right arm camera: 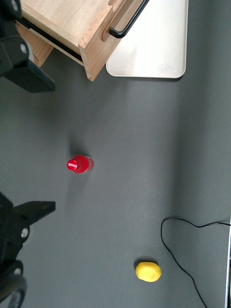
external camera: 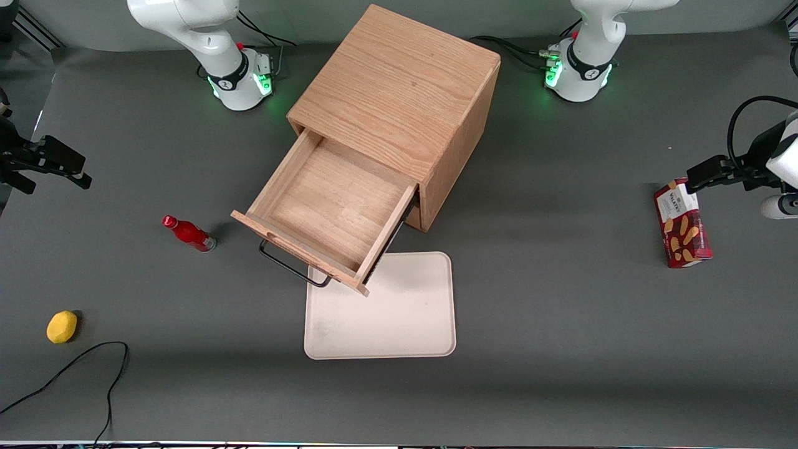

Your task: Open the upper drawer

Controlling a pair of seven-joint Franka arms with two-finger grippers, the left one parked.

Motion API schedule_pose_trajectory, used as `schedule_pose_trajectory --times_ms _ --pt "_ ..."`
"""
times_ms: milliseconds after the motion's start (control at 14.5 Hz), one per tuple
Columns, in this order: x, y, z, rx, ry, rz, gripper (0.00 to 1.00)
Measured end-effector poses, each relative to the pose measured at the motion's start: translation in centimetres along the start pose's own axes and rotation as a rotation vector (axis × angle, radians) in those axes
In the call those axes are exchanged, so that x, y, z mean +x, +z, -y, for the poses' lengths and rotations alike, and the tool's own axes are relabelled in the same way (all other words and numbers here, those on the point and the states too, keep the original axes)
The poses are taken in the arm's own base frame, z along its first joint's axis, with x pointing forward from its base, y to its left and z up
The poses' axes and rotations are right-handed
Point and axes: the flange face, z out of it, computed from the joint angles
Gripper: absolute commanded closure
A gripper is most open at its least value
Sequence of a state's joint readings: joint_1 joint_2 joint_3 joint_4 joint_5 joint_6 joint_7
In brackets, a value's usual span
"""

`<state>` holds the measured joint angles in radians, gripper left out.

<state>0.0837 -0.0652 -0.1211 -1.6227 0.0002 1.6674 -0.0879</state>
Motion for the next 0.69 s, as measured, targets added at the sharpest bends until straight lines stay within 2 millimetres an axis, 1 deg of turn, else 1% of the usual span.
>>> schedule_pose_trajectory --times_ms 484,691 --pt "0.67 0.85 0.14 -0.002 -0.003 -0.003 0.00" --pt "0.70 0.91 0.12 -0.002 -0.002 -0.002 0.00"
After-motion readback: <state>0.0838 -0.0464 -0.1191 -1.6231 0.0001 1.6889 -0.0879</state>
